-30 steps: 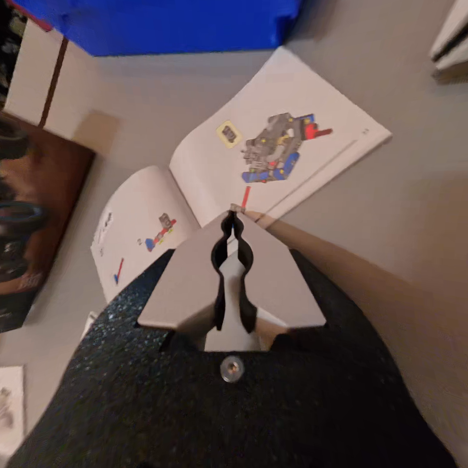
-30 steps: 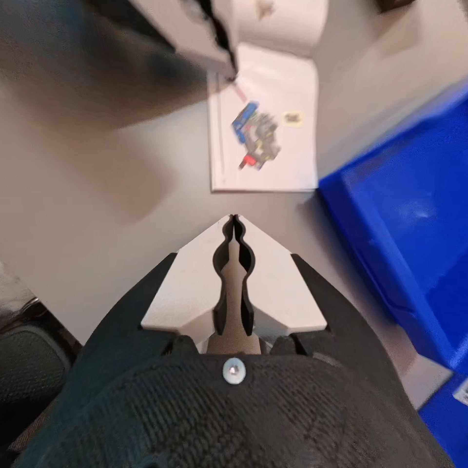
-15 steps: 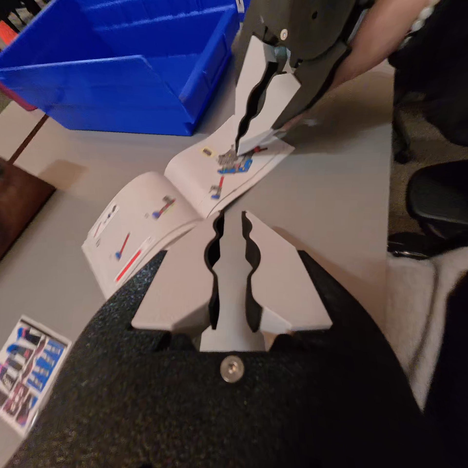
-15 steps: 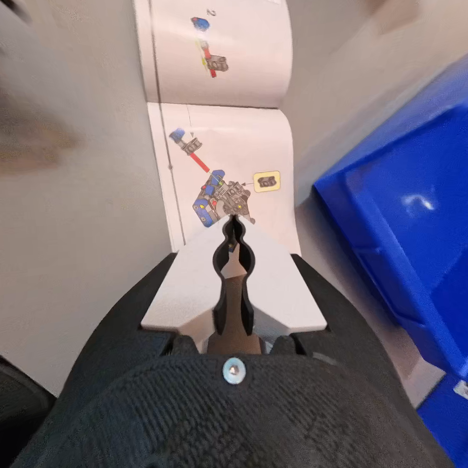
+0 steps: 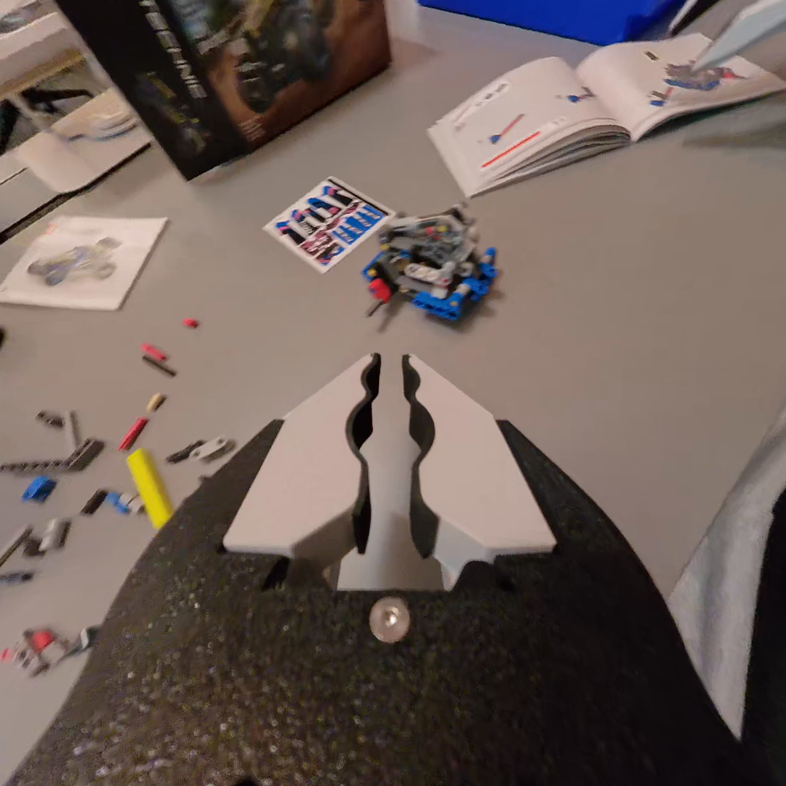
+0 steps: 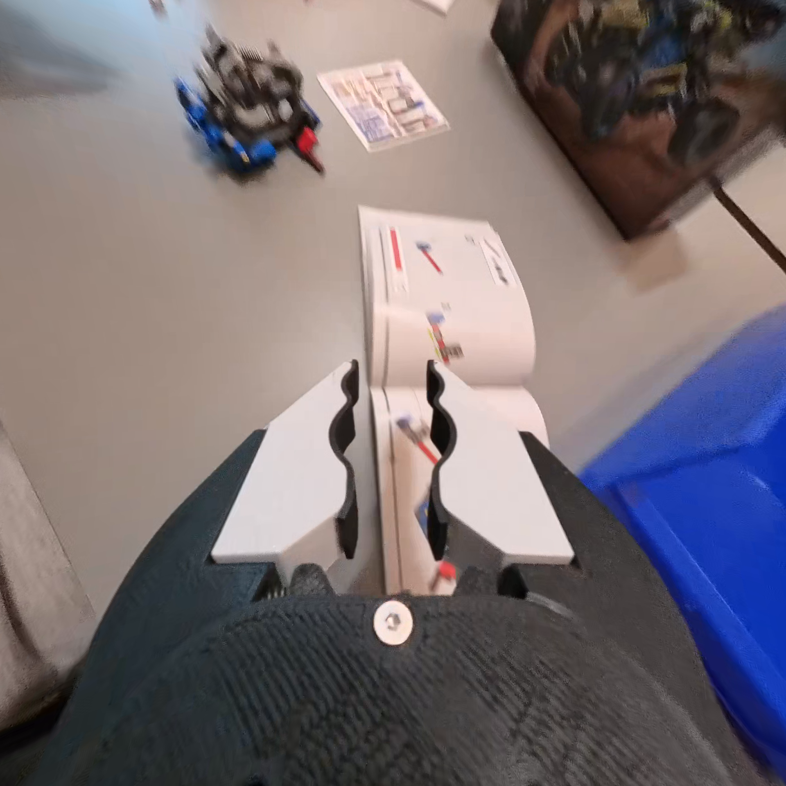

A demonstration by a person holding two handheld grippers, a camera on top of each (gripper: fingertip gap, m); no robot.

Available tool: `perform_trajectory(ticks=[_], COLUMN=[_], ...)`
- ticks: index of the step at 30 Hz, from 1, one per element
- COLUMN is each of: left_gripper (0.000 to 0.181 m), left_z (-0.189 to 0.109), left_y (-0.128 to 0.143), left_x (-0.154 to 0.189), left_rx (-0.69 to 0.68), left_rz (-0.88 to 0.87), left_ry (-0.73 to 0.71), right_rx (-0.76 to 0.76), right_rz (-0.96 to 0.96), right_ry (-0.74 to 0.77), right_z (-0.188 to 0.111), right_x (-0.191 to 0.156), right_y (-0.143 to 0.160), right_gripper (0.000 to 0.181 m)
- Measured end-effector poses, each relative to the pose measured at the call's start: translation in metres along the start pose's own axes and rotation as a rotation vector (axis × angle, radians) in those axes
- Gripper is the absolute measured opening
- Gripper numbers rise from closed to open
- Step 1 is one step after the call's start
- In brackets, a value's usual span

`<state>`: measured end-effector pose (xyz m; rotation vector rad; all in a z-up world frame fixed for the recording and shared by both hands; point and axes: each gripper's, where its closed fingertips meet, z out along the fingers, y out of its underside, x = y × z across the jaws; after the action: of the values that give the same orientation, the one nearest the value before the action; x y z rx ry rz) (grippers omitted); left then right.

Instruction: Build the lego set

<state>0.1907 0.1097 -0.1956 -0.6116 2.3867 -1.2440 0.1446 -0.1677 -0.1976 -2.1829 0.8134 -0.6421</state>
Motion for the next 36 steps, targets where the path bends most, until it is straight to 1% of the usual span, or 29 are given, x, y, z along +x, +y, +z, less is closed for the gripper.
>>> perform_trajectory(ticks=[1,3,5,7,10,13,16,18,20,21,22,24,25,27,30,32,33,36], left_gripper=[0.007,0.007,0.007,0.007,0.008,0.013,0.013,0.013,0.013,0.013,0.010,0.008,0.008,0.009,0.011,0.013,0.013,0.012], left_z=[-0.005,-0.015,-0.025,-0.032,-0.030,-0.017,-0.020,-0.025,-0.032,-0.037,-0.043,-0.059,-0.067,-0.080,-0.086,-0.087,-0.085,-0.074], left_y=[0.002,0.004,0.003,0.001,0.003,0.010,0.026,0.039,0.046,0.049,0.055,0.068,0.073,0.084,0.107,0.124,0.129,0.130], left_x=[-0.011,-0.031,-0.052,-0.074,-0.104,-0.142,-0.199,-0.216,-0.224,-0.223,-0.214,-0.182,-0.171,-0.150,-0.119,-0.114,-0.114,-0.107], left_rx=[0.004,0.006,0.007,-0.013,-0.105,-0.230,-0.365,-0.425,-0.428,-0.425,-0.432,-0.463,-0.469,-0.478,-0.524,-0.579,-0.582,-0.513], left_rz=[-0.020,-0.035,-0.015,0.014,0.055,0.101,0.091,0.058,0.019,-0.005,-0.034,-0.090,-0.107,-0.122,-0.127,-0.113,-0.109,-0.160], left_ry=[-0.018,-0.053,-0.093,-0.123,-0.113,-0.111,-0.214,-0.195,-0.187,-0.167,-0.110,0.057,0.085,0.096,0.086,0.006,-0.038,-0.061], right_rx=[0.026,0.012,-0.033,-0.031,-0.007,-0.016,-0.051,-0.072,-0.085,-0.089,-0.094,-0.112,-0.115,-0.104,-0.077,-0.060,-0.047,-0.010], right_rz=[0.006,-0.010,-0.046,-0.059,-0.057,-0.065,-0.087,-0.086,-0.073,-0.073,-0.076,-0.077,-0.078,-0.080,-0.092,-0.094,-0.098,-0.102], right_ry=[-0.019,-0.036,-0.041,-0.057,-0.124,-0.132,-0.135,-0.130,-0.151,-0.167,-0.181,-0.187,-0.181,-0.195,-0.200,-0.200,-0.195,-0.204], right_z=[0.007,0.023,0.035,0.044,0.050,0.054,0.052,0.047,0.041,0.038,0.036,0.036,0.036,0.038,0.040,0.042,0.043,0.045], right_x=[-0.005,-0.013,-0.019,-0.025,-0.036,-0.037,-0.040,-0.040,-0.042,-0.043,-0.045,-0.044,-0.042,-0.044,-0.045,-0.044,-0.044,-0.047], right_y=[-0.008,-0.014,-0.016,-0.023,-0.033,-0.036,-0.029,-0.019,-0.008,-0.003,0.001,0.007,0.008,0.007,0.001,-0.003,-0.005,-0.014], right_gripper=[0.032,0.036,0.036,0.036,0.032,0.031,0.031,0.031,0.031,0.030,0.030,0.029,0.029,0.029,0.028,0.027,0.026,0.026])
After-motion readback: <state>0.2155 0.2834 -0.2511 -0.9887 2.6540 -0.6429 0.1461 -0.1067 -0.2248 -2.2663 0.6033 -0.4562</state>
